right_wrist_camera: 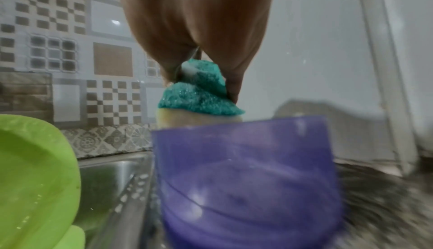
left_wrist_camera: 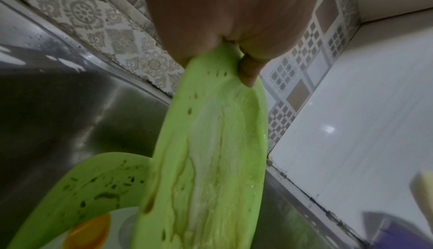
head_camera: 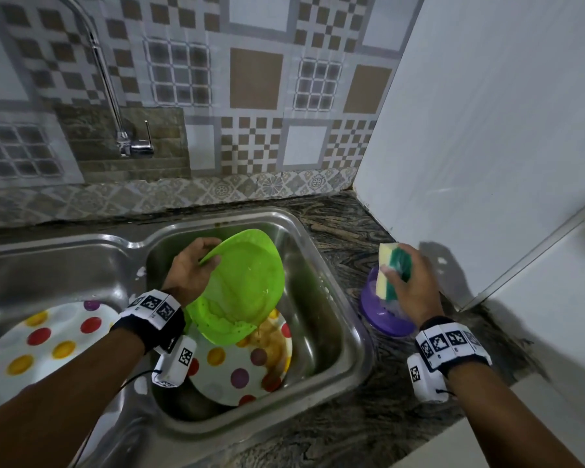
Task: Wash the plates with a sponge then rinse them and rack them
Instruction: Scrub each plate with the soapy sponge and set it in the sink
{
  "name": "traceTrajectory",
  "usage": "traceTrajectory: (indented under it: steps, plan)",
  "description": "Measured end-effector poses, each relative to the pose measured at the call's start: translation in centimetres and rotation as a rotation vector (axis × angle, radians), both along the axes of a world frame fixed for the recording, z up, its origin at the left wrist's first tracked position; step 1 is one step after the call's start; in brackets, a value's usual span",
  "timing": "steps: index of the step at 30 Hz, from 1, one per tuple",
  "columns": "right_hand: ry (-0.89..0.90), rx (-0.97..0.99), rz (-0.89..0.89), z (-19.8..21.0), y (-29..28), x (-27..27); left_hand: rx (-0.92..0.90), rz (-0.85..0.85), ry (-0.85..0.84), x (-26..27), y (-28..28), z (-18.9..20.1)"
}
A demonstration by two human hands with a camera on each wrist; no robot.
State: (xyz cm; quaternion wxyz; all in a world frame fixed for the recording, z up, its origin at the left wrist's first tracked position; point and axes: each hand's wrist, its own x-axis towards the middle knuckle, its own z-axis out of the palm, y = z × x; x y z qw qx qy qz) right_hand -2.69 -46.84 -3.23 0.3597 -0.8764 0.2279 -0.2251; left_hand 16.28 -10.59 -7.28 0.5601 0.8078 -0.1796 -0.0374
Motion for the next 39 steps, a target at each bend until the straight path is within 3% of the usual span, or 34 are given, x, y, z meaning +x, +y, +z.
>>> traceTrajectory:
  steps: [6, 12, 15, 18, 20, 26, 31, 34, 39]
  plan:
    - [-0.128, -0.082, 0.109, 2.8, 7.2, 5.1, -0.174, 0.026, 0.047, -0.7, -0.4, 1.5]
    - [-0.195, -0.093, 0.344, 2.5, 18.0, 10.3, -0.407, 0.011, 0.031, -2.9, -1.5, 3.9]
    - [-0.194, -0.105, 0.375, 1.6, 21.4, 11.7, -0.376, 0.045, -0.014, -3.4, -1.5, 4.3]
    - [-0.25, -0.124, 0.295, 1.5, 22.0, 13.0, -0.334, 0.124, -0.053, -3.9, -0.8, 4.3]
    - [-0.278, -0.124, 0.22, 1.8, 21.2, 13.8, -0.414, 0.148, -0.05, -4.2, -0.3, 4.4]
    - [-0.143, -0.249, 0.112, 0.4, 19.9, 13.3, -0.514, 0.225, -0.145, -4.5, 0.8, 6.0]
    - [-0.28, 0.011, 0.31, 1.6, 23.5, 13.3, -0.507, 0.209, -0.084, -4.5, -0.1, 5.8]
    - [-0.322, -0.107, 0.45, 2.8, 24.7, 13.2, -0.598, 0.217, -0.025, -4.0, 0.0, 7.5]
    - [-0.216, -0.32, 0.657, 3.0, 25.7, 11.2, -0.595, 0.183, -0.093, -1.7, 1.6, 10.8]
